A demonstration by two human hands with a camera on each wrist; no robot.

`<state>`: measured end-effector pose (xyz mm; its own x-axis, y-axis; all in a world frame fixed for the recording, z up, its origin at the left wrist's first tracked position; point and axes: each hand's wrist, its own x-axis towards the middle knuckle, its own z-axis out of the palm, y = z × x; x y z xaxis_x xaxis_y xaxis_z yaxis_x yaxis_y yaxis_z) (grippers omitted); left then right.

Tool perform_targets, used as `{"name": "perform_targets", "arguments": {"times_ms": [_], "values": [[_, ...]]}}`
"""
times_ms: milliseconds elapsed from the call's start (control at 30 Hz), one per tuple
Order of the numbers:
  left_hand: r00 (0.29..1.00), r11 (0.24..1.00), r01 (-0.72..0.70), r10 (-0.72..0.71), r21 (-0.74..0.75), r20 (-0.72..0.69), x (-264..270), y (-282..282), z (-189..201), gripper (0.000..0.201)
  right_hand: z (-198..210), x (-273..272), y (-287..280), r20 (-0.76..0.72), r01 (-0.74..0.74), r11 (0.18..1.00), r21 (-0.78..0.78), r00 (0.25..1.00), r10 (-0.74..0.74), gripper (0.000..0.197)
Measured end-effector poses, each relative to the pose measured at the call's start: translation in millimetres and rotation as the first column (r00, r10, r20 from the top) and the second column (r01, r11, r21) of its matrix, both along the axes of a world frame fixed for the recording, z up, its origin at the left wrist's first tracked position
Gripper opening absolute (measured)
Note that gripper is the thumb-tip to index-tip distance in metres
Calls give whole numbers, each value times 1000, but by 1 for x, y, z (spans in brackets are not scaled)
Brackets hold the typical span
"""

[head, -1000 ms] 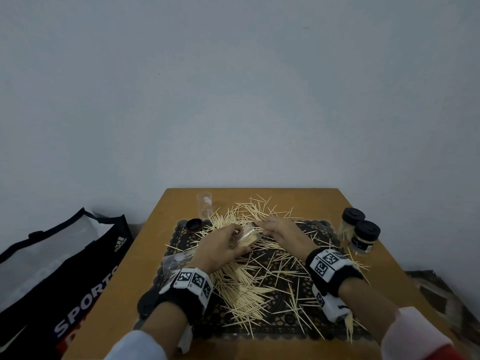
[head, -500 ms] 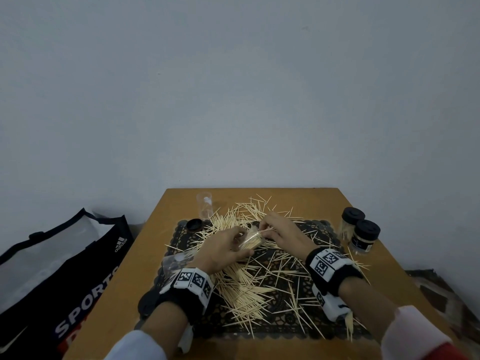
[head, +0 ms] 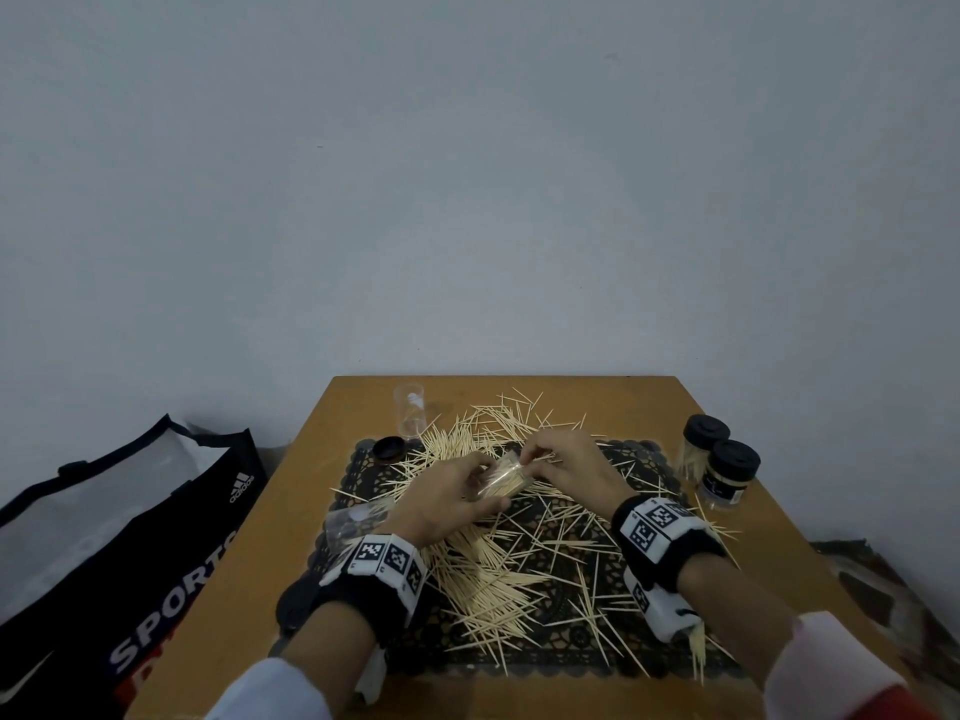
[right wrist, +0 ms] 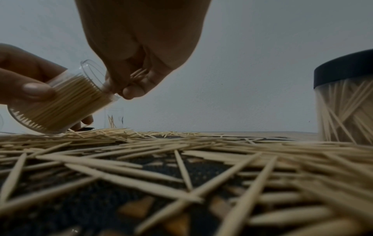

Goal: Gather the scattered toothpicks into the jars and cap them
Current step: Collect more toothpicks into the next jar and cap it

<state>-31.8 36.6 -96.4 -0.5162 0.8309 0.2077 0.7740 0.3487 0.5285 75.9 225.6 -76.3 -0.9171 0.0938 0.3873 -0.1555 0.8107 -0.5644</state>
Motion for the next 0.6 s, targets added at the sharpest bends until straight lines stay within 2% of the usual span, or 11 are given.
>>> {"name": "perform_targets", "arguments": {"times_ms": [133,333,600], "values": [[1000,1000,12,-12,0,15,-1,0,-1,59,-1,-1,-1,-19,10,999,37,1000,-9,13],[999,1000,16,-16,14,37,-1,1,-1,60,-3,-3,1,-17,3,999,51,1000,-3,30],[999,999,46,-46,7,3,-2,0,0,60,-1,0,1,-40,38,999,-26,998,-39,13]]}}
